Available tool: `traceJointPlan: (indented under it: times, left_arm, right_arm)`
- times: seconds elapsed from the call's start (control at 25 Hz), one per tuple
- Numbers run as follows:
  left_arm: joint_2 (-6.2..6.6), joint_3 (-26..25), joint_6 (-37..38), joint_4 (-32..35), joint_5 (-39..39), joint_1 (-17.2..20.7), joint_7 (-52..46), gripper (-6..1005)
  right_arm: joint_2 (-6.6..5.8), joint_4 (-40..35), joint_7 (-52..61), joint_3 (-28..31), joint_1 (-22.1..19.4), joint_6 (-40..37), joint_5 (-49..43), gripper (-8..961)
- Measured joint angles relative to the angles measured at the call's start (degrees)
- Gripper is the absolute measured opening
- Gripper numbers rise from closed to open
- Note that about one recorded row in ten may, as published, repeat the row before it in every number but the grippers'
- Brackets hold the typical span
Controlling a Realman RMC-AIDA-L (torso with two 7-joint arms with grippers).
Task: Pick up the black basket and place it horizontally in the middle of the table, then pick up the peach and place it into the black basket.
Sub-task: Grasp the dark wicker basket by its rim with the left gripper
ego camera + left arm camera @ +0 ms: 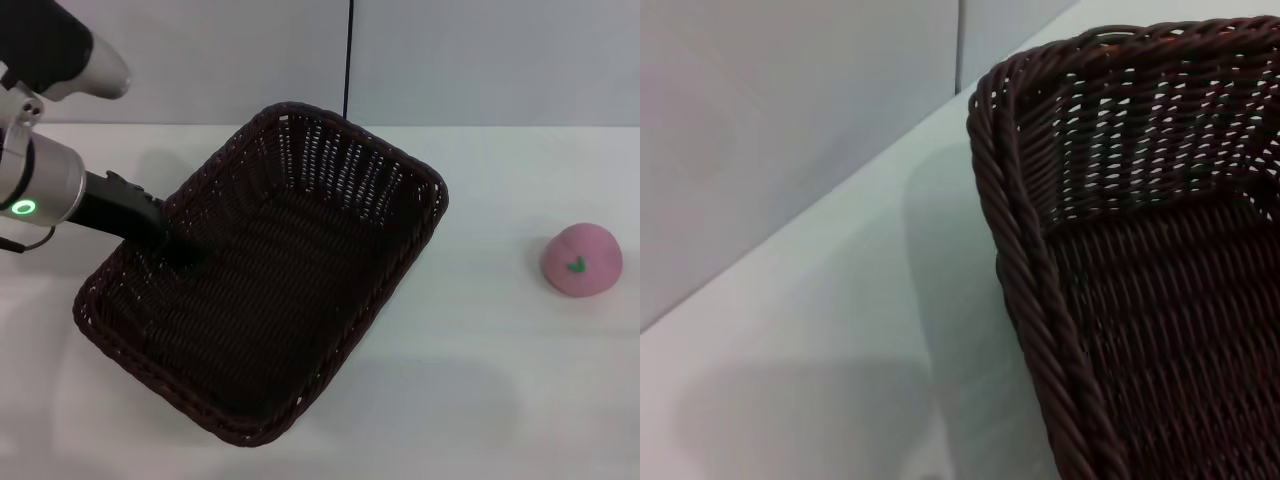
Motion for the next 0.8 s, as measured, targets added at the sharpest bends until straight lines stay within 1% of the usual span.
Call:
traceJointPlan:
  times: [0.28,0.48,0.72,0.8]
  left_arm:
    - [-0.06,-0.6,0.1,-0.3,0.1,-0.8,-1.6,767]
    - [0.07,-0.2,0.0,1.7,0.0,-0.4,-1.5,563]
    - [0.07,-0.5,-0.5,2.1,-0.1,-0.8,-1.1,426]
    - [0.07,-0.3,-0.4,1.7,0.3,-2.2,0.4,380]
  right_arm:
    - [0.0,0.0,0.1,0.5,-0.2,0.2,0.0,776]
    - [0.0,0.0,0.1,1.6,-0.4,0.2,0.0,775]
    - [-0.03,0.0,1.6,2.8,-0.7,0.2,0.0,774]
    - [-0.11,-0.5,2.4,2.8,-0.9,0.2,0.0,774]
